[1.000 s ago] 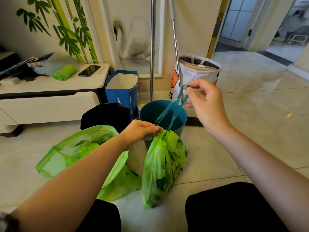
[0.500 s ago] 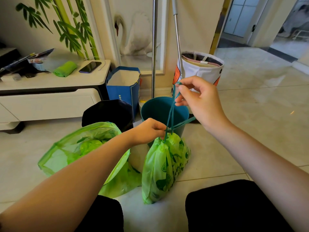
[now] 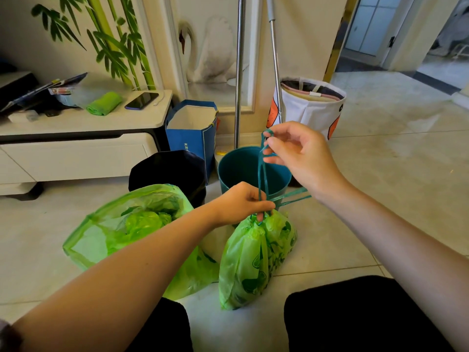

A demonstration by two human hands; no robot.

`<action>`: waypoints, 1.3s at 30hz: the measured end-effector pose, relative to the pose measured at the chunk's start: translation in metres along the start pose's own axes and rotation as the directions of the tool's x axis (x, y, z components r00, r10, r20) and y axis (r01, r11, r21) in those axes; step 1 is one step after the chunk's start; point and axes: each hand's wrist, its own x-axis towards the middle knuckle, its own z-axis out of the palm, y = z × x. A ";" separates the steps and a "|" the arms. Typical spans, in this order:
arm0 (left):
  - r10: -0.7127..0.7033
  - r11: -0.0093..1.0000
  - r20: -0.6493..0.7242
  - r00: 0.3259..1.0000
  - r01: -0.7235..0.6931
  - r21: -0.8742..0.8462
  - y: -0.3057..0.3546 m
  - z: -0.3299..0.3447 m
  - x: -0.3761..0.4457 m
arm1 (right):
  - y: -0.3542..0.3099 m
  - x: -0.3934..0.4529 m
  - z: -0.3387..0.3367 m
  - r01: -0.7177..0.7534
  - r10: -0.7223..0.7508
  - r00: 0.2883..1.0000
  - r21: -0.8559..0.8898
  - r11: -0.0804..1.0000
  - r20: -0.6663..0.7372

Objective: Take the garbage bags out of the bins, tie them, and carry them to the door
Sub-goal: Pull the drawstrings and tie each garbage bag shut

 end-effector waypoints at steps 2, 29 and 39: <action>-0.004 0.999 -0.004 1.000 0.004 -0.037 -0.002 -0.003 -0.002 | 0.011 0.002 -0.003 -0.070 0.076 0.996 -0.131 0.989 0.044; -0.157 0.915 0.014 0.988 0.151 -0.375 -0.028 -0.035 -0.014 | 0.057 -0.018 -0.001 -0.214 0.432 0.827 -0.511 0.833 0.358; 0.011 0.986 -0.090 0.996 -0.026 -0.166 -0.027 -0.045 -0.020 | 0.076 -0.016 0.028 -0.213 0.406 0.841 -0.472 0.856 0.357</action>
